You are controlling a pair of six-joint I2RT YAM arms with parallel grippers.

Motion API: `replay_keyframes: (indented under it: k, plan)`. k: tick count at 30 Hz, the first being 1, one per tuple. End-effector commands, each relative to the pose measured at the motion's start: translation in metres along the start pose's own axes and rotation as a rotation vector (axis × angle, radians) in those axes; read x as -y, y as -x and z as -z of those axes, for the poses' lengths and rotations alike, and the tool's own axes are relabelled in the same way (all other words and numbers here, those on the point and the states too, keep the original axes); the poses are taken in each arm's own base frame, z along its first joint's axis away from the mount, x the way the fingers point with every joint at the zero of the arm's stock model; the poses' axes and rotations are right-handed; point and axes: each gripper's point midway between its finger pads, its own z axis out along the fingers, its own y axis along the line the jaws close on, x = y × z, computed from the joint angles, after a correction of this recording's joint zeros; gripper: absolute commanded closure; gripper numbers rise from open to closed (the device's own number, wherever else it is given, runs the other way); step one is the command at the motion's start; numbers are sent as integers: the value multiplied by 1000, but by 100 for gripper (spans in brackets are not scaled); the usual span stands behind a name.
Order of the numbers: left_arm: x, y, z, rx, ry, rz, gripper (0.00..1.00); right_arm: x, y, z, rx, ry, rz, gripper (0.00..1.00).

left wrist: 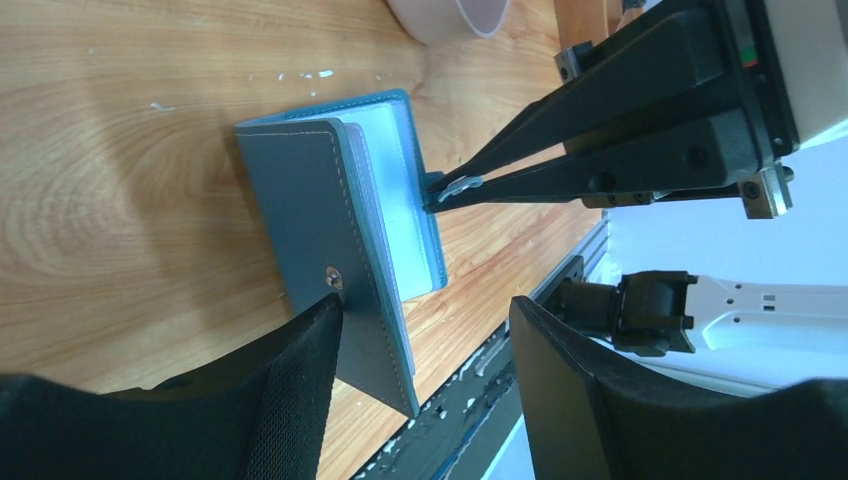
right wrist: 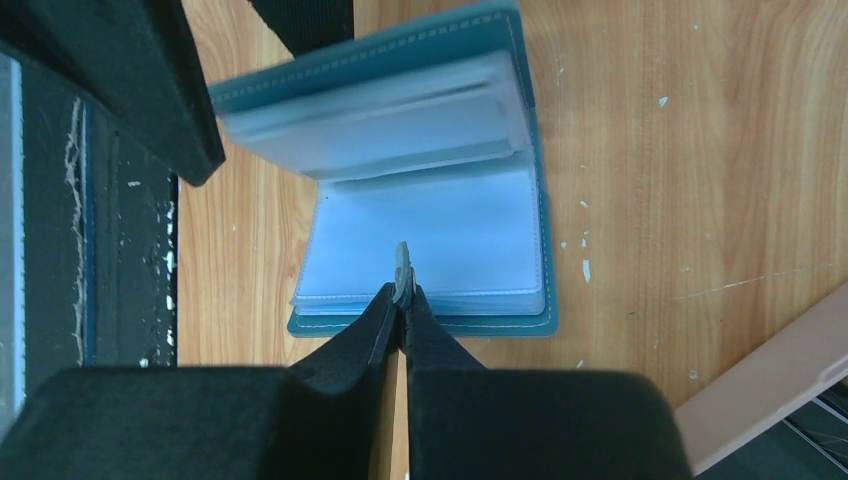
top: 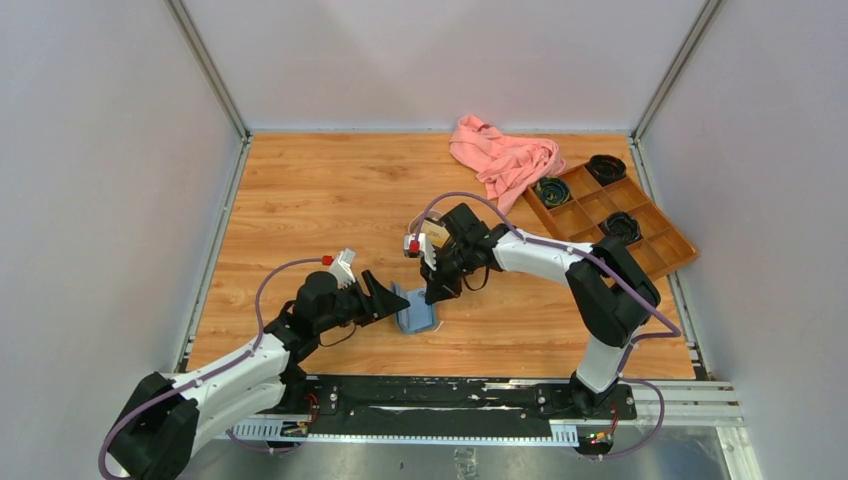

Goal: Put the credit cards into the card holder
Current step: Close the card holder at the center of the board.

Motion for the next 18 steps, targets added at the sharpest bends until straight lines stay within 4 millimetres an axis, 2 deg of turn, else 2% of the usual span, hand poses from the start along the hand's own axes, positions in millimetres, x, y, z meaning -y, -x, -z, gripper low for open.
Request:
replay_keyframes:
  k: [1, 11, 18]
  plan:
    - [22, 6, -1, -3, -64, -10, 37, 0, 15, -1, 52, 11, -45, 96]
    - [8, 4, -20, -25, -11, -5, 37, 16, 5, -2, 69, -40, -157, 90]
    - [0, 5, -32, -38, 29, -10, 46, 23, -4, 1, 67, -61, -191, 85]
